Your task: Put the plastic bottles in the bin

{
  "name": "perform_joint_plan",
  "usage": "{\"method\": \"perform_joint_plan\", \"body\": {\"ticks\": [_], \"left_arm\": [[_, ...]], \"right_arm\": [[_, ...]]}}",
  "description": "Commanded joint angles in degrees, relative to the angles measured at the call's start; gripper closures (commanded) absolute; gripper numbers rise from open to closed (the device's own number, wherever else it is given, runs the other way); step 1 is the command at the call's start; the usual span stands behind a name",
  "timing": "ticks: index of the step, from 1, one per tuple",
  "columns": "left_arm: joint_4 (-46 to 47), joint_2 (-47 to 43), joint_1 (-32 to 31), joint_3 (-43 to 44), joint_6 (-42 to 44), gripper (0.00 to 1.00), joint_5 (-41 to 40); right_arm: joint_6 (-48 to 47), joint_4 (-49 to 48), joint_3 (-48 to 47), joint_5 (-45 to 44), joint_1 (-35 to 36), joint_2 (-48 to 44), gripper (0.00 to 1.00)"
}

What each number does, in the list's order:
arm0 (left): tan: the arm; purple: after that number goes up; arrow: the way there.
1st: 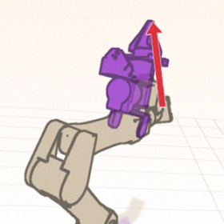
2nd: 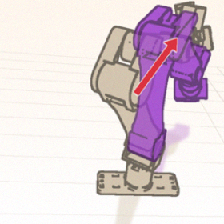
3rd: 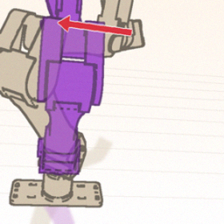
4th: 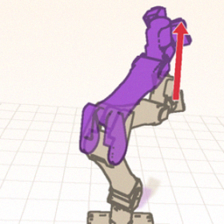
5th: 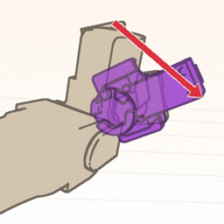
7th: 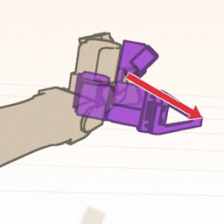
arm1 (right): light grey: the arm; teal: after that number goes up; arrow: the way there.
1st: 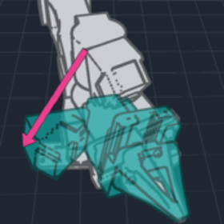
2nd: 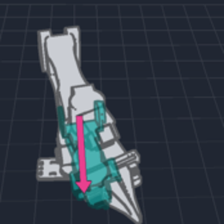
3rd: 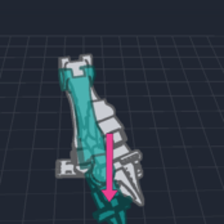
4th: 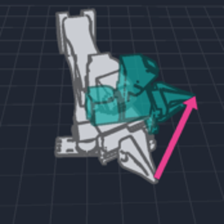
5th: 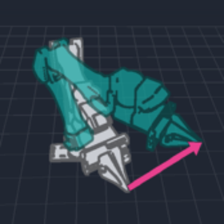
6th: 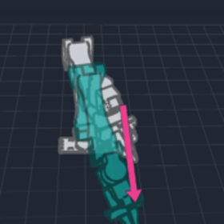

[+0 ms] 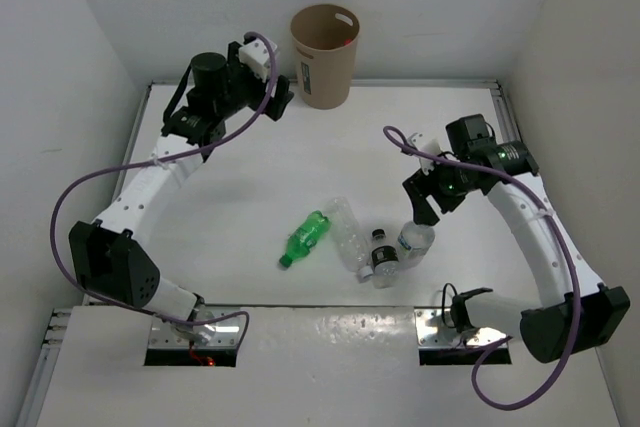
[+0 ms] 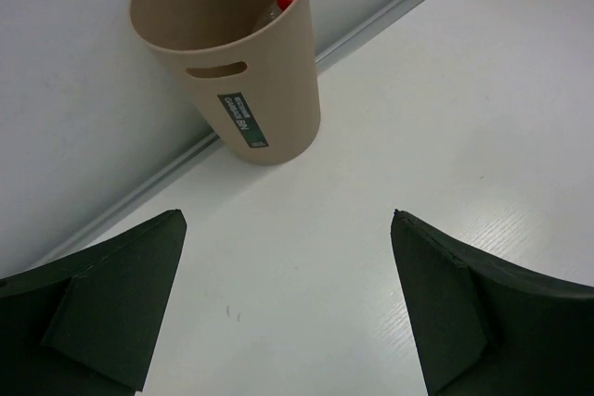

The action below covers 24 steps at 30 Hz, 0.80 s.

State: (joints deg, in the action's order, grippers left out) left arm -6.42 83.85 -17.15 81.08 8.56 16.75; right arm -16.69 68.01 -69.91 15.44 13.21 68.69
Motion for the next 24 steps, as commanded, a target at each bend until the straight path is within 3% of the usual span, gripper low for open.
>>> {"method": "perform_joint_plan", "body": {"ticks": [1,18,24], "left_arm": [[1.8,-3.9,0.4,-0.4,0.6,0.01,1.6],[1.2,-4.9,1.9,-2.6,0.6,0.01,2.1],[1.2,-5.5,1.9,-3.1,0.6,0.01,2.7]], "right_arm": [[0.3,0.4,-0.7,-0.1,1.5,0.0,0.27],[-1.2,1.6,2.8,-2.7,5.1,1.4,0.39],[-1.4,1.3,2.8,-3.0,5.7,1.9,0.58]]}}
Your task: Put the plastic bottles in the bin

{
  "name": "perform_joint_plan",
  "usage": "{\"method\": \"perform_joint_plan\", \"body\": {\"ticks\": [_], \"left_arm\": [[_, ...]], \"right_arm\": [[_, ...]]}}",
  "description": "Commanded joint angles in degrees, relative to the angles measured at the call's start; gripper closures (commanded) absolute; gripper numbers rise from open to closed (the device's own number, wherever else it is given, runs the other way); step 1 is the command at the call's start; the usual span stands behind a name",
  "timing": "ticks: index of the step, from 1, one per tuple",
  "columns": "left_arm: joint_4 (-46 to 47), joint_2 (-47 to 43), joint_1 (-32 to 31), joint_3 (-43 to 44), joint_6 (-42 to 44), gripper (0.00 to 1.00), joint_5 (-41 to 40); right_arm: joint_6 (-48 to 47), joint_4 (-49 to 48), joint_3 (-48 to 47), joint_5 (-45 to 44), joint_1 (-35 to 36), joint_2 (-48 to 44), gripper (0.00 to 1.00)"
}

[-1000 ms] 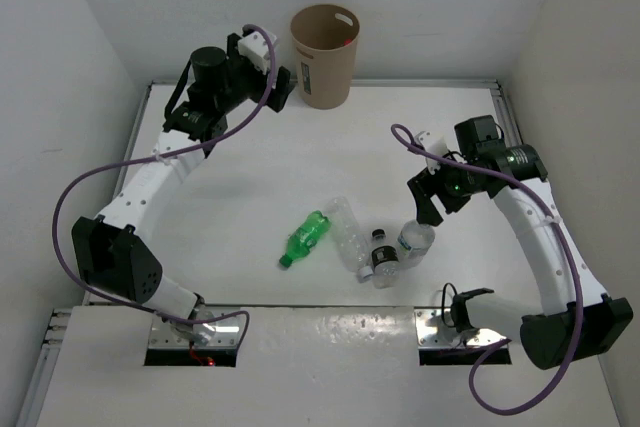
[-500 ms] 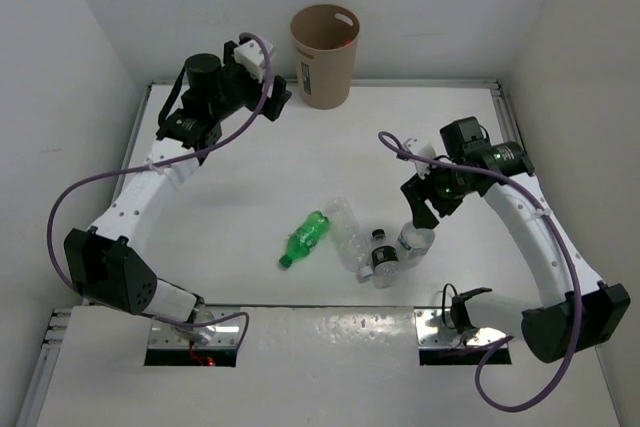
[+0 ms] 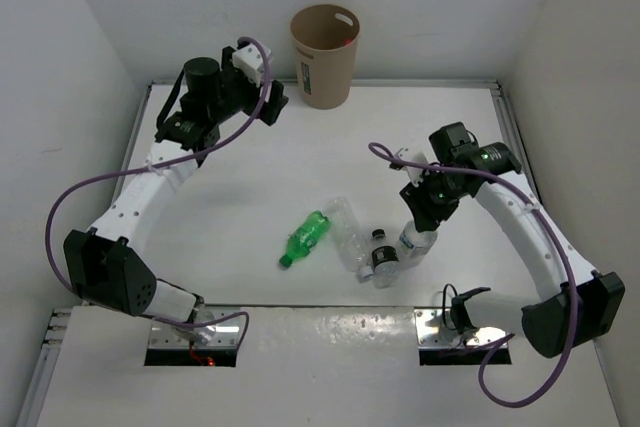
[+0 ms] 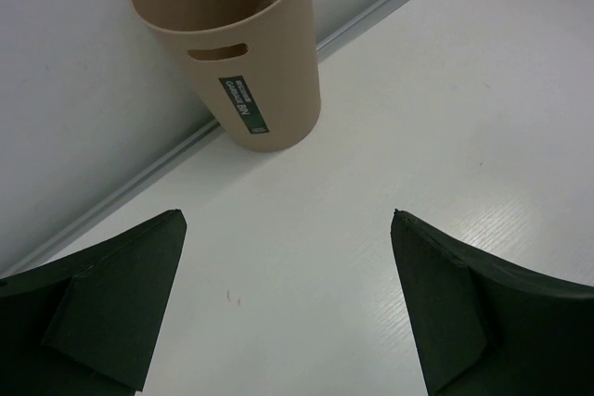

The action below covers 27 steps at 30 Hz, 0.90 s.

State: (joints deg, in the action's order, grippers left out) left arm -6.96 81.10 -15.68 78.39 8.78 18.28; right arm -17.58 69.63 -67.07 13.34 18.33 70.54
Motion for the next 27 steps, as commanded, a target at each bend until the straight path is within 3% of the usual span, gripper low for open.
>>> {"method": "perform_joint_plan", "body": {"ticks": [1,7,10,18,22,27], "left_arm": [[1.8,-2.7,0.5,-0.4,0.4,0.01,1.1],[1.8,-2.7,1.0,-0.4,0.4,0.01,1.1],[1.8,-2.7,1.5,-1.0,0.4,0.01,1.1],[1.8,-3.2,2.6,-1.5,0.4,0.01,1.1],[1.8,-3.8,3.1,-2.0,0.9,0.01,1.1],[1.8,-3.8,3.1,-1.5,0.9,0.01,2.2]], "right_arm": [[-0.7,-0.2,0.0,-0.8,0.7,0.2,0.6],[-1.5,1.1,-1.0,-0.5,1.0,0.9,0.84],[-1.9,3.1,-5.9,-0.3,1.4,4.1,0.99],[-0.5,3.4,-24.3,0.2,1.9,9.5,1.0],[0.6,-3.4,-31.2,-1.7,1.9,11.8,1.0],[5.0,-19.7,-41.4,-2.2,1.2,15.3,1.0]]}}
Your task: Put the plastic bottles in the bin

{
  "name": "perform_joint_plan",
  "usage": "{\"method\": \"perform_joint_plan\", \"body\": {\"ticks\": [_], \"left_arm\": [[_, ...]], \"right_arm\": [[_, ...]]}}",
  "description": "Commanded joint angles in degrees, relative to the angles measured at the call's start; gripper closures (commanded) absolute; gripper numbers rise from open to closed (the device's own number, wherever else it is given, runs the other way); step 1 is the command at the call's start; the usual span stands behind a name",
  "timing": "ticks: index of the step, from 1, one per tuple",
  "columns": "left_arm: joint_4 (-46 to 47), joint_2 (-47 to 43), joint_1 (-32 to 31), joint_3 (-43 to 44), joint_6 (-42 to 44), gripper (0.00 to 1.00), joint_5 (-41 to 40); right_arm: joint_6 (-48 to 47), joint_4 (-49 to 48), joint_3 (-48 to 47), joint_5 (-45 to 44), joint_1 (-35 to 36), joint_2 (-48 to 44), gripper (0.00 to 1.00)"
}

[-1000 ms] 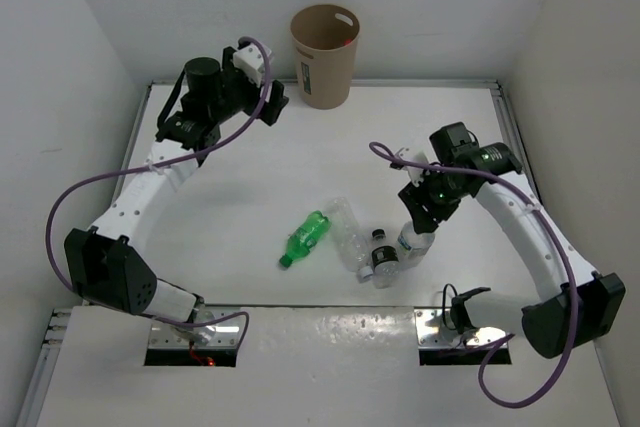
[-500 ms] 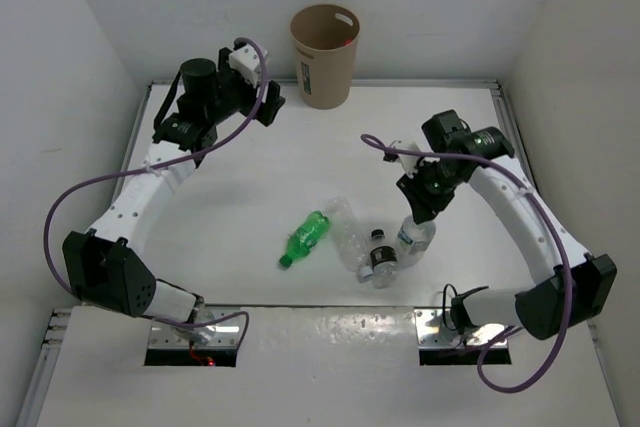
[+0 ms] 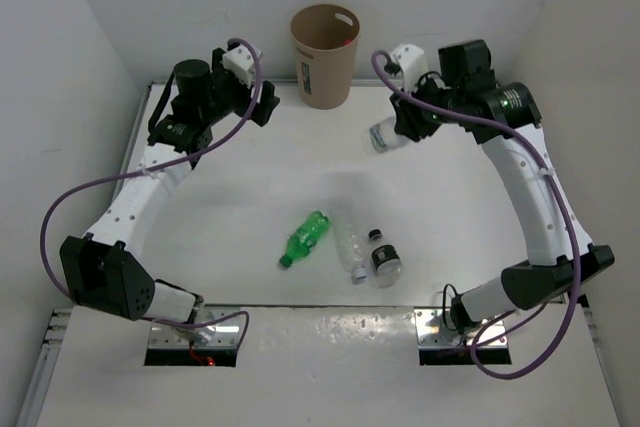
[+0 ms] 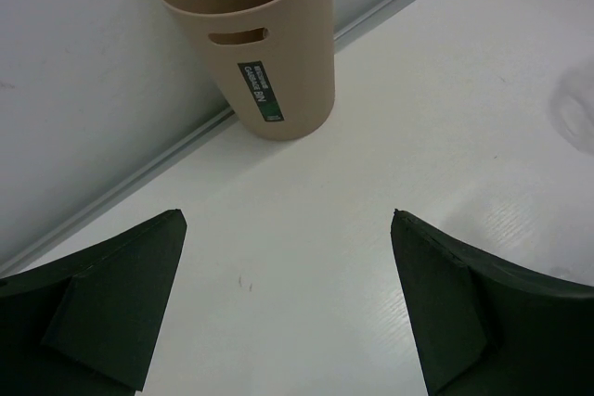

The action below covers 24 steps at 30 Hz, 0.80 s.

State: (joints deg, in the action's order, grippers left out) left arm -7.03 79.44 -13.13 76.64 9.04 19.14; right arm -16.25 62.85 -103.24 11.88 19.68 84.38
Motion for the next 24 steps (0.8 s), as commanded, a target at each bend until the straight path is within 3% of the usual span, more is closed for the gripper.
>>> {"method": "perform_joint_plan", "body": {"ticks": [1,4,5,9,16,24], "left_arm": [[1.8,-2.1,0.6,0.3,0.6,0.01,1.3],[1.8,-2.1,1.1,0.3,1.2,0.01,1.3],[1.8,-2.1,1.1,0.3,1.2,0.01,1.3],[2.4,-2.1,1.6,0.3,1.2,0.01,0.7],[2.9,-1.6,2.8,0.3,-0.4,0.01,-1.9],[4.0,-0.5,6.5,0.8,-2.4,0.01,-1.9]], "right_arm": [[4.4,-19.5,-6.8,-0.7,-0.4,1.8,1.0],[7.7,-26.6,-8.6,-0.7,-1.2,3.9,1.0],[9.2,-34.6,-8.9,-0.8,-1.1,4.9,1.0],[12.1,-49.4,-12.5,-1.9,-1.8,11.3,1.0],[15.9,-59.8,-28.4,-4.0,-2.3,28.4,1.0],[17.0,-69.2,-30.0,-6.2,-1.9,39.2,1.0]]}}
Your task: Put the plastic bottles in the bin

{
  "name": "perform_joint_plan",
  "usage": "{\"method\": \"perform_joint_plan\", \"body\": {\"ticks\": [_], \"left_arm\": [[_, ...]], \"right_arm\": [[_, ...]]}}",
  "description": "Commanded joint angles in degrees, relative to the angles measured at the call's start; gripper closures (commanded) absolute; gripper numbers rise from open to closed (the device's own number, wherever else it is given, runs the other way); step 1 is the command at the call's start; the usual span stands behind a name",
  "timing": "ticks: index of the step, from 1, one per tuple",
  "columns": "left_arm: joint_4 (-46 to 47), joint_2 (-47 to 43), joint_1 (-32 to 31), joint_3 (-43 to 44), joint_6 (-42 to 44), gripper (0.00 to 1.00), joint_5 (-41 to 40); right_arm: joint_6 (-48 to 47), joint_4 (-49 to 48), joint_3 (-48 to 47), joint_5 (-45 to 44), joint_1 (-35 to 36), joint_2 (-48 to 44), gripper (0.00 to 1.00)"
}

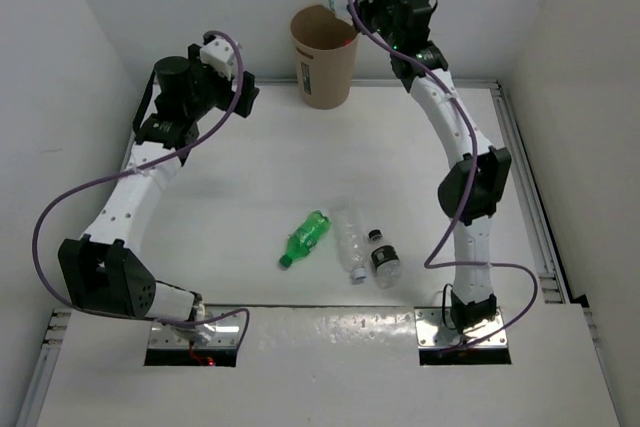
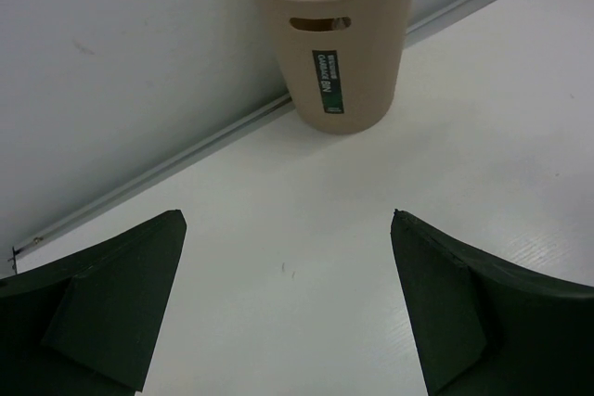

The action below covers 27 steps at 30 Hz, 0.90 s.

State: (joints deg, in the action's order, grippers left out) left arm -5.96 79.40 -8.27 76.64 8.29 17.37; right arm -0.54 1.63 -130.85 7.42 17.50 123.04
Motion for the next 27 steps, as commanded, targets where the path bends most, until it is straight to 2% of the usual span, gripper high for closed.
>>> {"method": "perform_joint_plan", "body": {"ticks": [1,5,7,8,9,12,13,16,20,21,22,23,25,26,27], "left_arm": [[3.0,-0.5,1.7,0.2,-1.6,0.01,0.4],[2.4,-0.5,2.7,-0.4,-2.1,0.01,0.4],[2.4,-1.1,3.3,-0.4,-2.1,0.01,0.4],[1.7,-1.1,3.4,-0.4,-2.7,0.01,0.4],[0.1,-1.1,3.4,0.2,-2.7,0.01,-0.2],[-6.4,0.6,3.4,3.2,-2.7,0.01,-0.2],[-8.0,1.2,3.4,5.3,-2.7,0.01,0.6],[-12.7,2.4,3.4,7.6,-3.8,0.01,0.6],[-17.2,1.9,2.6,7.1,-5.7,0.01,5.1],[-19.7,1.9,2.6,7.6,-3.7,0.01,8.3],[-26.1,1.9,0.3,8.2,2.0,0.01,13.3],[-29.3,1.9,-1.1,8.2,6.0,0.01,14.4],[-34.1,-0.2,-3.8,4.5,8.2,0.01,15.1],[-34.7,-1.9,-6.1,-1.0,9.2,0.04,15.7],[-34.7,-3.6,-7.4,-4.0,9.2,0.06,15.7]], "right_arm": [[1.6,-8.7,-2.5,-1.9,0.2,2.1,1.0],[2.1,-9.7,-3.5,-1.8,0.2,5.8,1.0],[2.8,-10.0,-4.0,-1.8,0.3,7.0,0.92],[2.8,-9.7,-4.9,-1.9,0.3,8.2,0.85],[2.7,-9.7,-5.0,-2.1,0.3,8.5,0.69],[2.9,-10.2,-4.9,-2.0,0.4,8.6,0.42],[2.8,-10.2,-5.0,-2.1,0.6,8.6,0.27],[2.5,-10.0,-4.5,-2.5,0.8,6.5,0.11],[1.0,-6.1,-3.2,-1.5,0.8,1.8,0.1],[1.1,-3.6,-2.2,-1.4,0.7,-2.3,0.1],[1.0,-2.3,0.5,-0.4,0.7,-3.9,0.1],[1.0,0.2,4.4,0.2,0.6,-10.1,0.1],[1.1,3.2,11.4,1.4,-0.8,-14.2,0.1],[1.1,4.2,16.6,2.5,-0.9,-16.1,0.1],[0.9,7.4,18.9,3.3,-1.6,-22.3,0.1]]}}
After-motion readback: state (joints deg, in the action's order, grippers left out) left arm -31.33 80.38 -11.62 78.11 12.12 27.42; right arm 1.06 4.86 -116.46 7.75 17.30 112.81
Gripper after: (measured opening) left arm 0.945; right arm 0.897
